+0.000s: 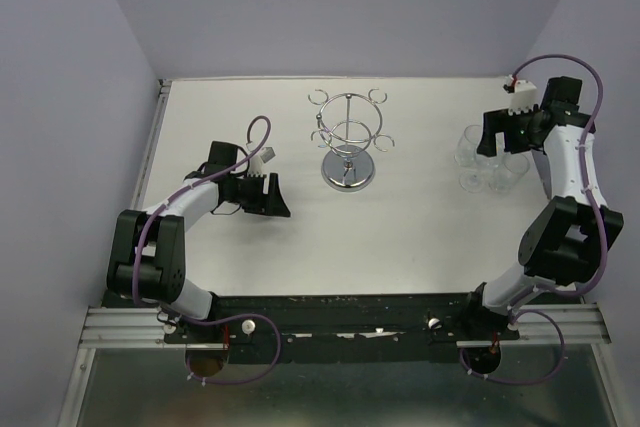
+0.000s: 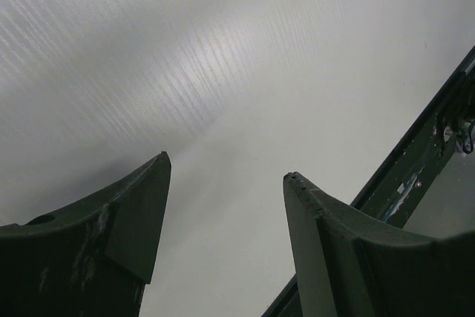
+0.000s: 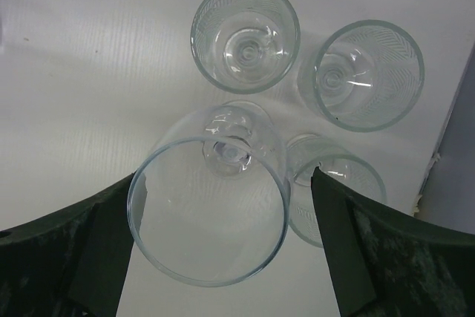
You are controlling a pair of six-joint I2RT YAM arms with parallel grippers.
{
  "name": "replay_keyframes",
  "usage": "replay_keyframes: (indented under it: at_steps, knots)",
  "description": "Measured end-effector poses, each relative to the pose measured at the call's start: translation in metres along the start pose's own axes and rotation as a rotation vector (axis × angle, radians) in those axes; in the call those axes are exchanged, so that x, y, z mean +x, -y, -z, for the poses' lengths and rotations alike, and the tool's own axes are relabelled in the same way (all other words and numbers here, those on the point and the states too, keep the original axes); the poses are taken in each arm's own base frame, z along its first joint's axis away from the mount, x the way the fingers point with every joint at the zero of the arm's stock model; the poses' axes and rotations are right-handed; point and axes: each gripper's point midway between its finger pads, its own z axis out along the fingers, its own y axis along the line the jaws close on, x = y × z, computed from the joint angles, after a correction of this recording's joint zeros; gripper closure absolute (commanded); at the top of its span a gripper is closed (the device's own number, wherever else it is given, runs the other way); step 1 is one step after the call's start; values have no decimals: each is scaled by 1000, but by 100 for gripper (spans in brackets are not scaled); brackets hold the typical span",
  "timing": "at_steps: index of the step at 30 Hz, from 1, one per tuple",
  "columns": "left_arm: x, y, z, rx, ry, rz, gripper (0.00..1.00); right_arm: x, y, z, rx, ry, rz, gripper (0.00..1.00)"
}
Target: Take the wine glass off the wine glass rack
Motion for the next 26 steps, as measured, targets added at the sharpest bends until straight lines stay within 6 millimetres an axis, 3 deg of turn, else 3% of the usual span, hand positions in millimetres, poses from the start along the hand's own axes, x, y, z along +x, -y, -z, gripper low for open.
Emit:
replay_keyframes:
  at_steps: [3,9,11,14,17,23,26]
  knots:
    - [0,0,0,0,0,0,26,-3,0,5,5,2,-13,0]
    - [-2,1,1,0,9,-8,25,-37,2,36,52,90,-12,0]
    - [-4,2,2,-2,15,-17,1,-49,3,51,79,124,-23,0]
    - [-14,1,7,-24,28,-43,1,-65,2,72,107,173,-38,0]
    - [-39,0,18,-70,73,-89,1,-68,-2,90,143,209,-69,0]
    - [-114,-2,63,-206,230,-187,1,-69,-13,123,197,274,-122,0]
    - [-138,-6,83,-263,285,-198,1,-61,-22,133,198,293,-128,0]
